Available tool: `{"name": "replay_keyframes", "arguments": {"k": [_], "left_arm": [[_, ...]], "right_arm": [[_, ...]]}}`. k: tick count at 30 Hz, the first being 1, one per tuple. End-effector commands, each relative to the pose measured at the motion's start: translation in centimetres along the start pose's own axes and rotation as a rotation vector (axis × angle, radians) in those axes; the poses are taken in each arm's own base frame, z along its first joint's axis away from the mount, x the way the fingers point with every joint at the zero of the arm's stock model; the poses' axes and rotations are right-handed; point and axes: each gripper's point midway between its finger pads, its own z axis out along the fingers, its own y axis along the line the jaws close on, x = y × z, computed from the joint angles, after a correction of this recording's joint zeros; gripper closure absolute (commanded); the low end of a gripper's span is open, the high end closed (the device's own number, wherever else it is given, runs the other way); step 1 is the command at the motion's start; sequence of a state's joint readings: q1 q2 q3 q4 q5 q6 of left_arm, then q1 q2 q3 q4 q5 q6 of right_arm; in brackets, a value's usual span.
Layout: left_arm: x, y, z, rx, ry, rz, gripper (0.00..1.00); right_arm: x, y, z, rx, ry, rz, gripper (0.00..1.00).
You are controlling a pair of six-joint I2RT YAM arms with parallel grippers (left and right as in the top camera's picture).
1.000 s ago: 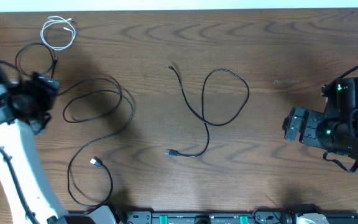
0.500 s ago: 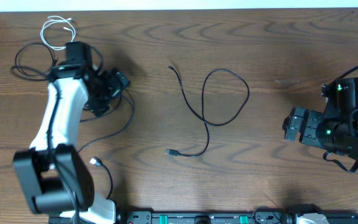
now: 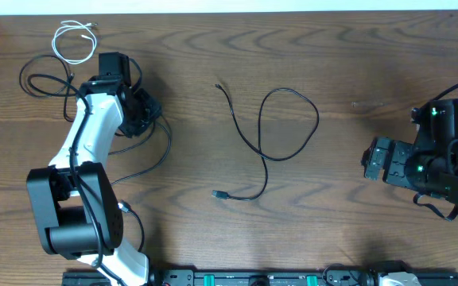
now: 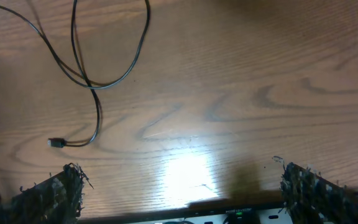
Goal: Untangle cables
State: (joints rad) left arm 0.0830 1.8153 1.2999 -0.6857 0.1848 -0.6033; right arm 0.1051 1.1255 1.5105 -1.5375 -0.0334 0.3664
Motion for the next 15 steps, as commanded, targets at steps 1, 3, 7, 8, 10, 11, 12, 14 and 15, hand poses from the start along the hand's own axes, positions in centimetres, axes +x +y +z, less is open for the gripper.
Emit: {"name": "replay_keyframes", "arguments": {"k": [1, 3, 7, 8, 10, 11, 12, 14, 15], "left_arm": [[-1.6, 1.2, -0.2, -0.048, -0.055, 0.008, 0.93], [-2.8, 1.5, -1.0, -0.033, -0.076, -0.017, 0.93], [-6.8, 2.7, -4.4, 0.004, -0.173, -0.093, 0.93], [-8.1, 3.3, -5.7, 0.016, -0.209, -0.119, 0.93], [-10.5, 4.4, -8.3, 0.040, -0.281, -0.166, 0.93], [-11.6, 4.9, -9.7, 0.059, -0.317, -0.186, 0.92], [-12.9, 5.4, -11.5, 0.085, -0.361, -0.209, 0.93], [-15.3, 6.1, -15.2, 0.160, -0.440, -0.255, 0.93], [-16.4, 6.4, -17.2, 0.208, -0.479, -0.286, 0.93]], "right_arm": [[-0.1, -0.2, -0.1, 0.006, -0.004, 0.012, 0.01], [-0.1, -0.2, -0.1, 0.006, -0.004, 0.012, 0.01], [-0.1, -0.2, -0.1, 0.006, -0.004, 0.012, 0.01], [-0.1, -0.2, -0.1, 0.006, -0.004, 0.012, 0.01], [-0.1, -0.2, -0.1, 0.006, -0.005, 0.012, 0.01], [-0.1, -0.2, -0.1, 0.006, -0.004, 0.012, 0.01], [-0.1, -0.2, -0.1, 0.006, -0.004, 0.012, 0.01], [-0.1, -0.2, -0.1, 0.006, -0.005, 0.012, 0.01], [-0.1, -0.2, -0.1, 0.006, -0.005, 0.012, 0.01]]}}
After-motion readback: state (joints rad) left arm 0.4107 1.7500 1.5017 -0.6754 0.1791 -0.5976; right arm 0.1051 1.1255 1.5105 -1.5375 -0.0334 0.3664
